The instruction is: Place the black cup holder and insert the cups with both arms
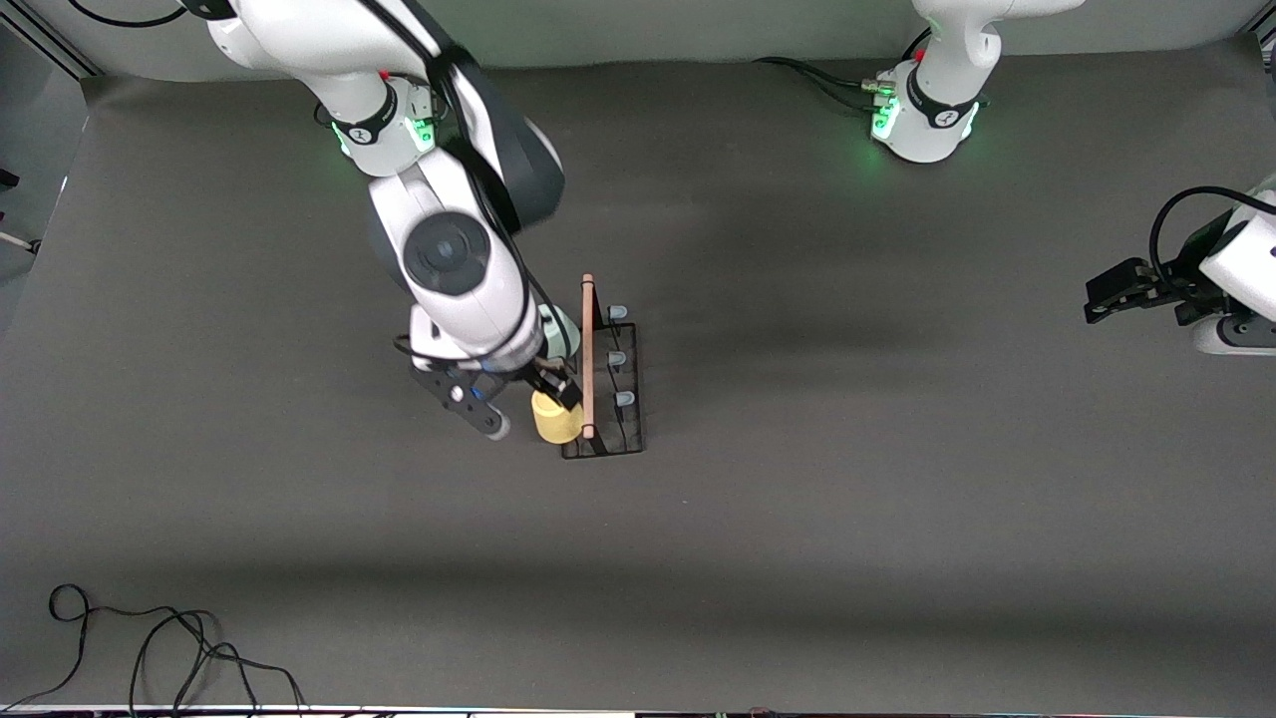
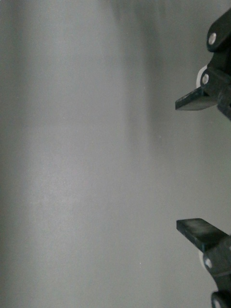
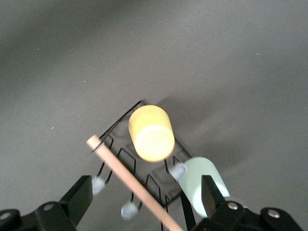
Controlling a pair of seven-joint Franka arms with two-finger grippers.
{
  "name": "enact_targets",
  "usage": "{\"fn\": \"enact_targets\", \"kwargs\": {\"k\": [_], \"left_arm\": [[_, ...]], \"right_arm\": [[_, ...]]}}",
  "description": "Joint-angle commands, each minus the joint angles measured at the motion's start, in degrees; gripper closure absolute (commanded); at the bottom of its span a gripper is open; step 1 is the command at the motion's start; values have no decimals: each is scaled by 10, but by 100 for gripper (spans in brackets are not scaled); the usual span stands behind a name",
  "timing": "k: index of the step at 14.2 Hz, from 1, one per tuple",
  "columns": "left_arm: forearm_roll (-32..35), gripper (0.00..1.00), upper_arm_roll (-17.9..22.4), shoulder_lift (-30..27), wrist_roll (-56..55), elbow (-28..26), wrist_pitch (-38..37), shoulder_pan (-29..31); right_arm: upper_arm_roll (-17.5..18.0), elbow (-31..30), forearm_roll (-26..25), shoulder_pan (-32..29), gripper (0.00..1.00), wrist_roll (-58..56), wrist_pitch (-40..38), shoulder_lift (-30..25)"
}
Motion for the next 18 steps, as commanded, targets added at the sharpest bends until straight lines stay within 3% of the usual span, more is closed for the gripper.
{"fn": "enact_targets", "kwargs": {"k": [1,5,8,13,16,18], "left_arm": [[-1,0,3,4,-8,12,-9,-6],[-2,0,4,4,-7,12,-6,-6],[-2,0,4,4,-7,12,-7,-5],[-1,0,4,4,-7,13,-7,-5],[-1,0,4,4,-7,13,-7,-5],[-1,0,4,4,-6,13,-7,-5]], "right_arm": [[-3,39,3,0,0,-34,-67,-32],[-34,6,2,-10,0,-180,-122,-101],[-53,-73,-4,-24,0,-290,-111,-178],[-2,-166,-16,-198,0,-515,-111,-283],[49,-180,-17,-319,0,-631,-114,-305],[58,-180,-17,-376,0,-708,-116,-305]]}}
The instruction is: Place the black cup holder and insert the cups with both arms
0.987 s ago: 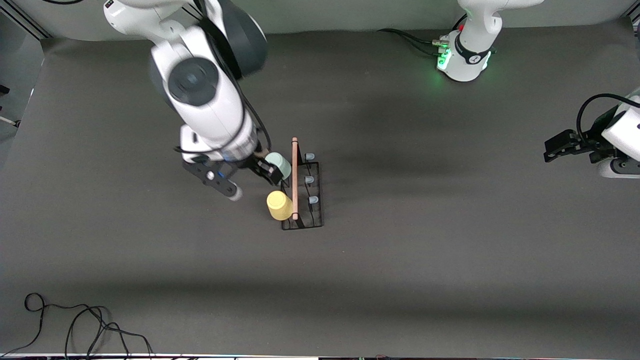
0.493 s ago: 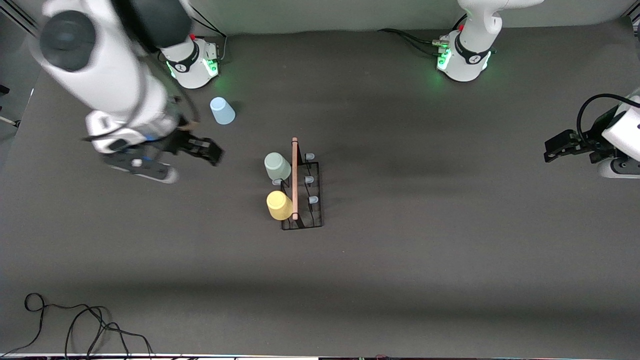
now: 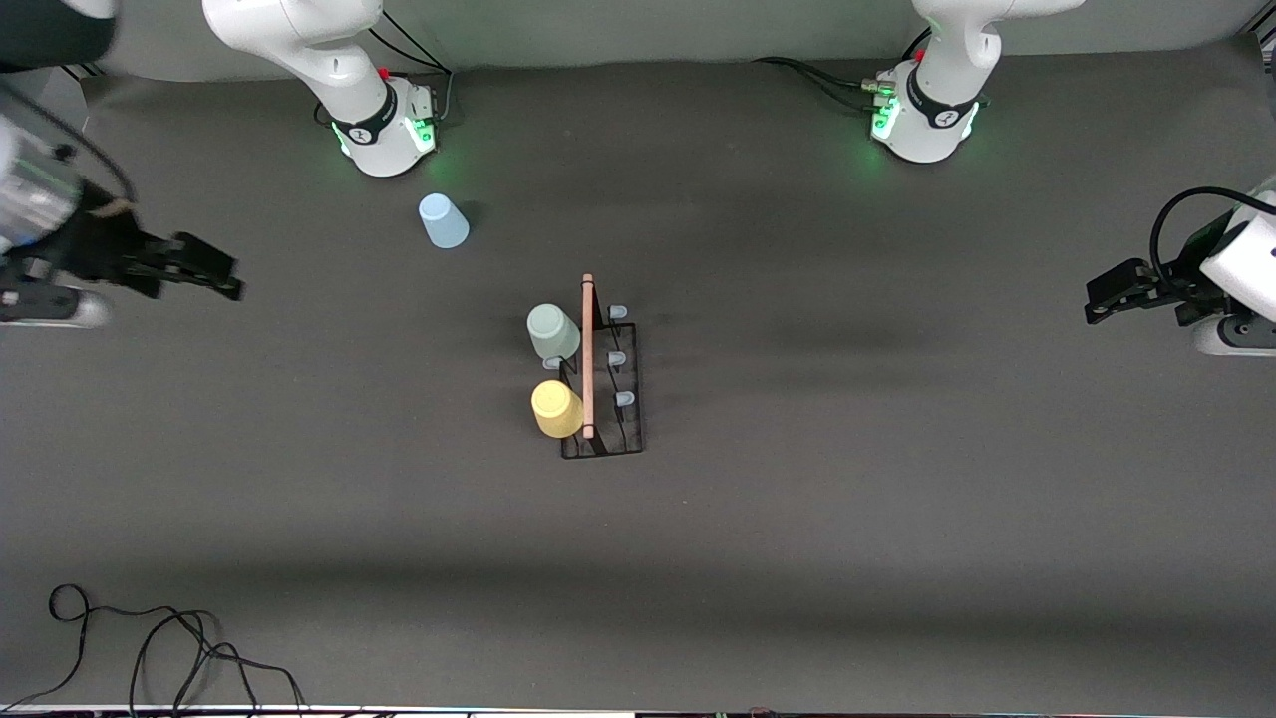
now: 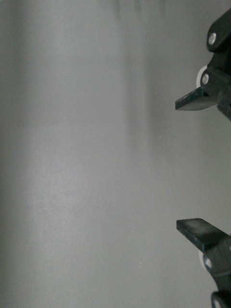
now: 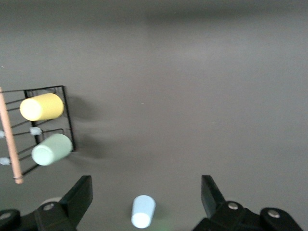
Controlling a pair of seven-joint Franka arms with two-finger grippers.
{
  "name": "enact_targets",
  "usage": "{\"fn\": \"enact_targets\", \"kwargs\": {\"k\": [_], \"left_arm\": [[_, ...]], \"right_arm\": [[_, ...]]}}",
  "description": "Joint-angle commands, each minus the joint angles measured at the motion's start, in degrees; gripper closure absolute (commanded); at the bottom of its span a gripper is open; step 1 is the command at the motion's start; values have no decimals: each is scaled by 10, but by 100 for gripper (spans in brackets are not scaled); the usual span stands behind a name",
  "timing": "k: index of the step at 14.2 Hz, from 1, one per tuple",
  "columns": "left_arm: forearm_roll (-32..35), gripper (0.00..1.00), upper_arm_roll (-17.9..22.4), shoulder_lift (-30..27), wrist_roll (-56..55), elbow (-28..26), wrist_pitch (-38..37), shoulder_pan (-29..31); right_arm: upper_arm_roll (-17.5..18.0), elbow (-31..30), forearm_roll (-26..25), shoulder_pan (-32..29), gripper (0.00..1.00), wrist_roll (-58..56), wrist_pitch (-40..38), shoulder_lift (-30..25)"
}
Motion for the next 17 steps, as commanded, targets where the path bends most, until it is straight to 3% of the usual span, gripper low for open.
{"fn": "enact_targets", "kwargs": {"k": [1,4,17], "left_arm": [[-1,0,4,3,-6,12,-6,-5],[-1,0,4,3,-6,12,-7,-5],[0,0,4,3,-6,13,-7,-6]], "right_arm": [[15,-19,-7,-54,0,-95,7,-14],[-14,-15,-24,-52,0,-119,8,-11],[-11,-3,-43,-46,0,-116,7,-5]]}}
